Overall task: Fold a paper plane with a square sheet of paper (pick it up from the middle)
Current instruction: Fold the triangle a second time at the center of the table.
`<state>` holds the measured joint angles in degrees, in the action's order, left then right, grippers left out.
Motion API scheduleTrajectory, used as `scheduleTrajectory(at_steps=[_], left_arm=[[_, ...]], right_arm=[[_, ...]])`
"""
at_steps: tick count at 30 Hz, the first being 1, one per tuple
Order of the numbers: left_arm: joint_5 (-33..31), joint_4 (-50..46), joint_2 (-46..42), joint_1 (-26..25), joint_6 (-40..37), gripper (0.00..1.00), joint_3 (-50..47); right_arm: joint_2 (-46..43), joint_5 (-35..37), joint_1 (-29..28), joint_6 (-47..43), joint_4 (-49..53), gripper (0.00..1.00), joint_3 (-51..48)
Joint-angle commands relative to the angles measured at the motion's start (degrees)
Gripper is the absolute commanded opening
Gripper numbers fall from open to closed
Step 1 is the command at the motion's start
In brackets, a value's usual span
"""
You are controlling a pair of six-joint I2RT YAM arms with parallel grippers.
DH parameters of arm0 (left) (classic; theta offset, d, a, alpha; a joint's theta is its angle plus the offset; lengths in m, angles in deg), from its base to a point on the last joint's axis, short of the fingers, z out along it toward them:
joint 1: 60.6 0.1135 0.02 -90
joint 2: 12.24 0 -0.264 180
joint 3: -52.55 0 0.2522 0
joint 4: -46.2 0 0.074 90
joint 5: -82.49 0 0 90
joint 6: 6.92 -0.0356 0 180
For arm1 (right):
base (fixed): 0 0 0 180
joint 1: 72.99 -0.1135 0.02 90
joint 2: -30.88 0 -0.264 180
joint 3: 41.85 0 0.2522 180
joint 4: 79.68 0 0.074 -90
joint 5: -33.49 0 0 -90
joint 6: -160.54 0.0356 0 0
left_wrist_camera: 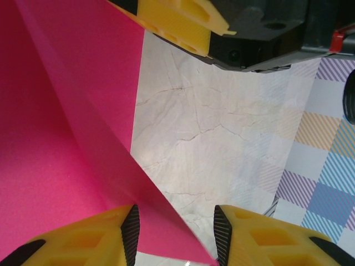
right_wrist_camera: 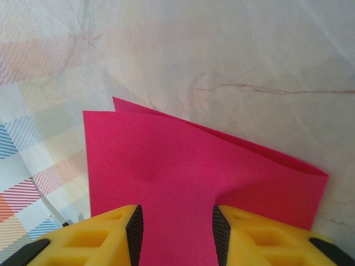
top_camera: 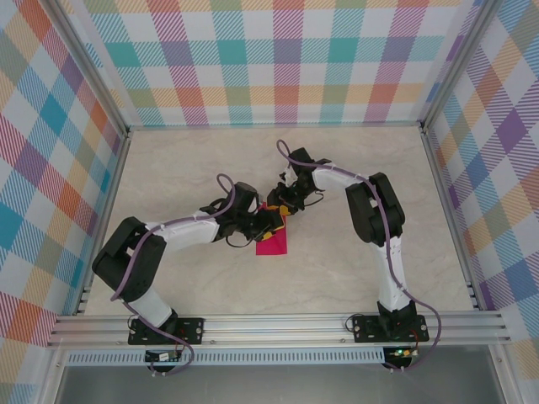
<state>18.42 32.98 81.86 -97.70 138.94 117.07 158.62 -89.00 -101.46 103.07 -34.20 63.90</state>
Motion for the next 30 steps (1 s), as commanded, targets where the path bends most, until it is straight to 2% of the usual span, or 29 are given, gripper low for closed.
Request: scheduleTrajectory(at_steps=[1, 6, 10, 13, 17, 21, 25, 30], left_arm=[[-0.2, 0.9, 1.9, -0.8, -1.9, 0.43, 1.3], [-0.9, 0.8, 3.7, -0.7, -2.9, 0.42, 2.1], [-1.7, 0.6, 4.3, -0.6, -3.2, 0.42, 2.1], [-2.1, 0.2, 4.4, -0.5, -3.4, 0.42, 2.0], [-3.3, 0.0, 4.3, -0.4, -3.5, 0.38, 1.4], [-4.0, -0.3, 4.5, -0.4, -3.4, 0.33, 1.3], [-4.3, -0.5, 4.7, -0.4, -3.5, 0.28, 1.2], [-4.5, -0.8, 4.9, -0.4, -3.5, 0.26, 1.5]], right_arm=[[0.8, -2.3, 0.4, 1.1, 2.2, 0.42, 0.9], [-2.6, -6.1, 1.1, 1.8, 1.9, 0.42, 3.1], [-6.8, -6.9, 2.6, 2.5, 0.7, 0.42, 1.0], [-11.6, -5.2, 4.1, 1.5, 0.0, 0.43, -3.5], [-18.7, -2.2, 5.2, -1.6, -1.0, 0.47, -14.1], [-24.4, -4.9, 5.7, -1.5, -5.7, 0.46, -24.5], [-26.7, -8.8, 5.2, -1.8, -9.8, 0.44, -30.0], [-25.0, -10.7, 3.5, -3.1, -11.2, 0.41, -31.0]])
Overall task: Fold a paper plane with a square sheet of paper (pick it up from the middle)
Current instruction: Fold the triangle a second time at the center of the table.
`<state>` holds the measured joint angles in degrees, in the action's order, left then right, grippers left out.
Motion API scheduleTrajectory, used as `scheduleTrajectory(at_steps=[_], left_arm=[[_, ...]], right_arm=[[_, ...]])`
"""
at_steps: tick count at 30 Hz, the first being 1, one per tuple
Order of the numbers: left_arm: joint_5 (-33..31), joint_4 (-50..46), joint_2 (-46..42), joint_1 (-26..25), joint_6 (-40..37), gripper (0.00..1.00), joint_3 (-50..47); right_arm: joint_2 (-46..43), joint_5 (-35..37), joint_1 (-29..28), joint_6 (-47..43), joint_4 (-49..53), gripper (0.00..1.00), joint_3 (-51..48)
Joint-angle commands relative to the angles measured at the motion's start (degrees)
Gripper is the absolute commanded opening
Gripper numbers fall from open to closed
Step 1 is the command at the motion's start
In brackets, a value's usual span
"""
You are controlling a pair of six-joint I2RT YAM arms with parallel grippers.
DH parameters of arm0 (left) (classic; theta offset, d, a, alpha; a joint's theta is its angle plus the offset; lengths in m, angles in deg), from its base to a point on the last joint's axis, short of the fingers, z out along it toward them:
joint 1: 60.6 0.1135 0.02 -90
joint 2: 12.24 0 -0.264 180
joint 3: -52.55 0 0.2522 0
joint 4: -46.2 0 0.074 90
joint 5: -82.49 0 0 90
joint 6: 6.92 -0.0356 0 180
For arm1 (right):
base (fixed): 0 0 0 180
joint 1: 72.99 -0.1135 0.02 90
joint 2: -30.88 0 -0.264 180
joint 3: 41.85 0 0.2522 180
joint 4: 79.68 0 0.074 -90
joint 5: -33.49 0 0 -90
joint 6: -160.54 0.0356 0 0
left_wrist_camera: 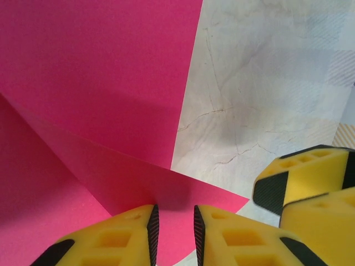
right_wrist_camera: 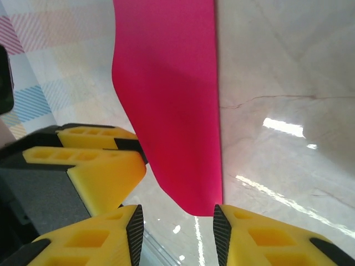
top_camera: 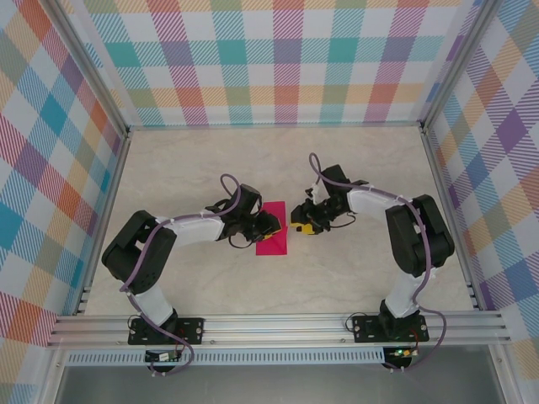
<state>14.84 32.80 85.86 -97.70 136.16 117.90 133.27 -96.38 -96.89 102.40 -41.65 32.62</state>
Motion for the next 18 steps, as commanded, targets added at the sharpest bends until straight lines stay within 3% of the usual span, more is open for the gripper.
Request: scheduleTrajectory(at_steps=[1, 13, 18], left_arm=[[-1.0, -0.8, 0.9, -0.4, -0.7, 0.26, 0.8], [-0.6, -1.5, 0.9, -0.4, -0.6, 0.24, 1.2], [-0.6, -1.8, 0.6, -0.4, -0.6, 0.24, 1.2]], right_arm=[[0.7, -3.3, -1.3, -2.6, -3.9, 0.41, 0.3], [5.4, -4.2, -1.9, -4.6, -3.8, 0.3, 2.7], [7.1, -4.5, -2.0, -5.1, -4.1, 0.21, 4.1]])
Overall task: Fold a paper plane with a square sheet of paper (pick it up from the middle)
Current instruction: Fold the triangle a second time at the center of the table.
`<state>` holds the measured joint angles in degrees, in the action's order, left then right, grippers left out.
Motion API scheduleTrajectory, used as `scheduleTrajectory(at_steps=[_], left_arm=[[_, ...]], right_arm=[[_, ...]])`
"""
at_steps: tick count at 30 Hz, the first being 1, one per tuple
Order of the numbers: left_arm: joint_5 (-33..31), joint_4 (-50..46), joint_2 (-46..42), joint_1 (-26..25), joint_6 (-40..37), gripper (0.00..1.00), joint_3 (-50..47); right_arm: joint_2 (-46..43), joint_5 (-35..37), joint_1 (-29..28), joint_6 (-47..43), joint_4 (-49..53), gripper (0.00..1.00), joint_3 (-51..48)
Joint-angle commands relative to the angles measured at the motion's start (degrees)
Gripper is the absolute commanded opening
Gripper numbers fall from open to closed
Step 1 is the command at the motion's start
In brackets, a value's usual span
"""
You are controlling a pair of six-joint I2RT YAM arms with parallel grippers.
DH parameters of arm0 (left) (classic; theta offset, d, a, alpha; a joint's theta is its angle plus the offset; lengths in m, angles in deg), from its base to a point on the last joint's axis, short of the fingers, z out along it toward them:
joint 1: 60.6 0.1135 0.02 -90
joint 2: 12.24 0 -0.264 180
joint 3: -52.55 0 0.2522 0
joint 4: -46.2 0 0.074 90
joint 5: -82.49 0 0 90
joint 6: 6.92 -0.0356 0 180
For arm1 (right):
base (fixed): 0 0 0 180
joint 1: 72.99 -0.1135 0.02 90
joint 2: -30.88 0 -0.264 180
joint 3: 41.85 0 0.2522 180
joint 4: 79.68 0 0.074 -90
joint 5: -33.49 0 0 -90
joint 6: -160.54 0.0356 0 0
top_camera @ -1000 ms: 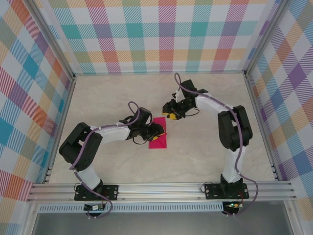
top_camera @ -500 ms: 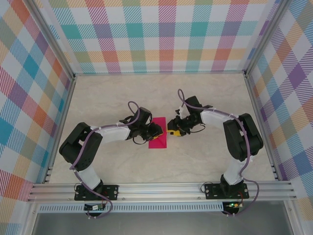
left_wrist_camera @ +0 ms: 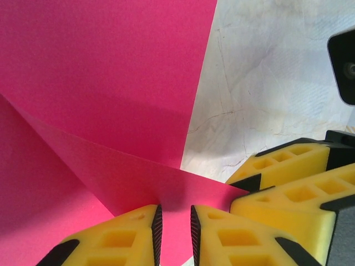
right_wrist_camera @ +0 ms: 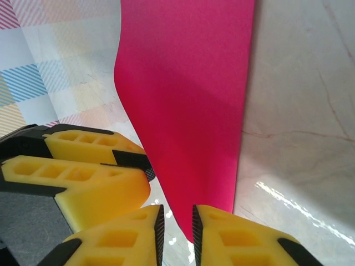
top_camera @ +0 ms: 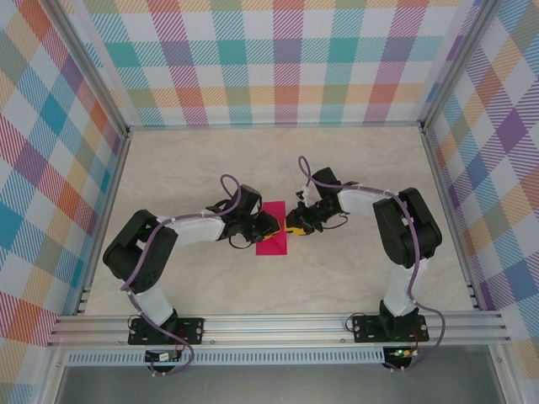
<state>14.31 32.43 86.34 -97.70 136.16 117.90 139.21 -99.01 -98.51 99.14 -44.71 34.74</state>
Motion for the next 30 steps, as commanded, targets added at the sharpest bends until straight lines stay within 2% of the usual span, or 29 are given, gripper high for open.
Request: scheduleTrajectory(at_steps=[1, 3, 8, 30], left_arm=[[0.0, -1.4, 0.0, -0.4, -0.6, 0.24, 1.4], [0.3, -1.2, -0.2, -0.4, -0.6, 0.23, 1.5], [1.7, 0.6, -0.9, -0.4, -0.8, 0.23, 1.6], [2.1, 2.8, 1.5, -0.1, -1.0, 0.21, 2.0]], right_arm=[[1.3, -1.8, -0.4, -1.9, -1.0, 0.19, 2.1], [1.7, -0.7, -0.4, -2.5, -0.7, 0.13, 2.5], [3.2, 1.2, -0.4, -4.7, 1.8, 0.1, 4.7], [7.9, 0.4, -0.5, -7.7, 5.4, 0.12, 8.3]])
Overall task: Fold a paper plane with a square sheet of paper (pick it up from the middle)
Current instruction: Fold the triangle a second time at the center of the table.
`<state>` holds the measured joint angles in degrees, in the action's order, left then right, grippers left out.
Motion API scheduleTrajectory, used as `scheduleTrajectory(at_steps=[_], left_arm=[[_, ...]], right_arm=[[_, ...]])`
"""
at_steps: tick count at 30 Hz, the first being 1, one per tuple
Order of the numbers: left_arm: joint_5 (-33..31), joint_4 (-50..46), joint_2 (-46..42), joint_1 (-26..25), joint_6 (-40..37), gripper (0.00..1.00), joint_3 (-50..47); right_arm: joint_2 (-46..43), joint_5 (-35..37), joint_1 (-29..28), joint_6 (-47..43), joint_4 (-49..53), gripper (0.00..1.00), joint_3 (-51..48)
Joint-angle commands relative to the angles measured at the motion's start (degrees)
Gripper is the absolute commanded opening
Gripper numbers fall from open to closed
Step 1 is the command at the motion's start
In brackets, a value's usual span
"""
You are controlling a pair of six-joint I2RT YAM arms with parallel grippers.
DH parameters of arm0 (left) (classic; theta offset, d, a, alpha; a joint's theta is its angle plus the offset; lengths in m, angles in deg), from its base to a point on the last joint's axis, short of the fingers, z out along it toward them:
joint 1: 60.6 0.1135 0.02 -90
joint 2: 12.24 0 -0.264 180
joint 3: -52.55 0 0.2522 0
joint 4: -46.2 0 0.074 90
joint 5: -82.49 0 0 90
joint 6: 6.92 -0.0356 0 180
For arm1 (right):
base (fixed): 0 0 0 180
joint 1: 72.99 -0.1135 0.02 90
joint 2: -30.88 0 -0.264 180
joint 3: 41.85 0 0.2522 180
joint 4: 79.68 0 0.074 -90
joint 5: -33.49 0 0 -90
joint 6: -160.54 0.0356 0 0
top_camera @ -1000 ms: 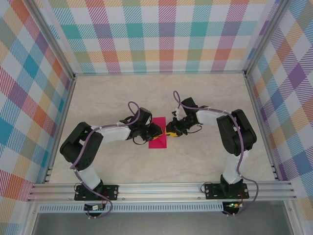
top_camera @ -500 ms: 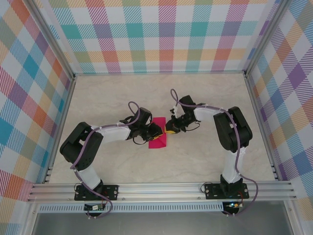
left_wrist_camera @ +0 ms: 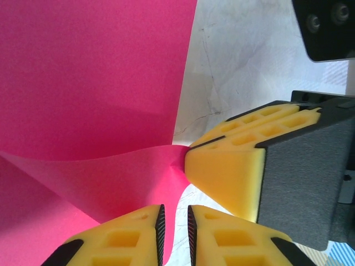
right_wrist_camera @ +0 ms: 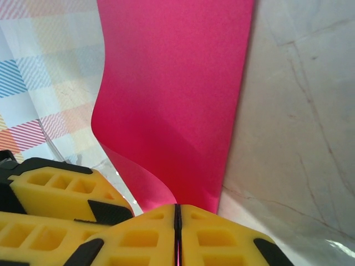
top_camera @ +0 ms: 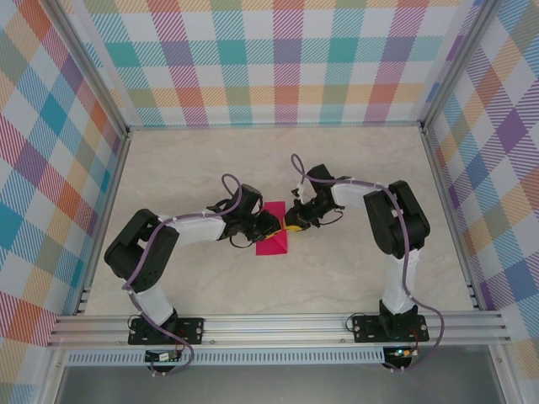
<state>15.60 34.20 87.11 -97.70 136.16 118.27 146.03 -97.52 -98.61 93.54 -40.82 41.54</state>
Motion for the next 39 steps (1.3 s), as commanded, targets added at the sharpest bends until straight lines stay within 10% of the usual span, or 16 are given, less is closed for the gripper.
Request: scheduleTrajectory(at_steps=[1, 39], left_arm=[[0.9, 1.0, 0.7, -0.1, -1.0, 0.21, 1.7], [-2.3, -3.7, 3.8, 0.0, -3.5, 0.18, 1.2]], right_arm=[[1.2, -1.1, -0.4, -2.2, 1.6, 0.12, 1.6], [4.9, 0.1, -0.9, -3.1, 3.7, 0.13, 3.9]])
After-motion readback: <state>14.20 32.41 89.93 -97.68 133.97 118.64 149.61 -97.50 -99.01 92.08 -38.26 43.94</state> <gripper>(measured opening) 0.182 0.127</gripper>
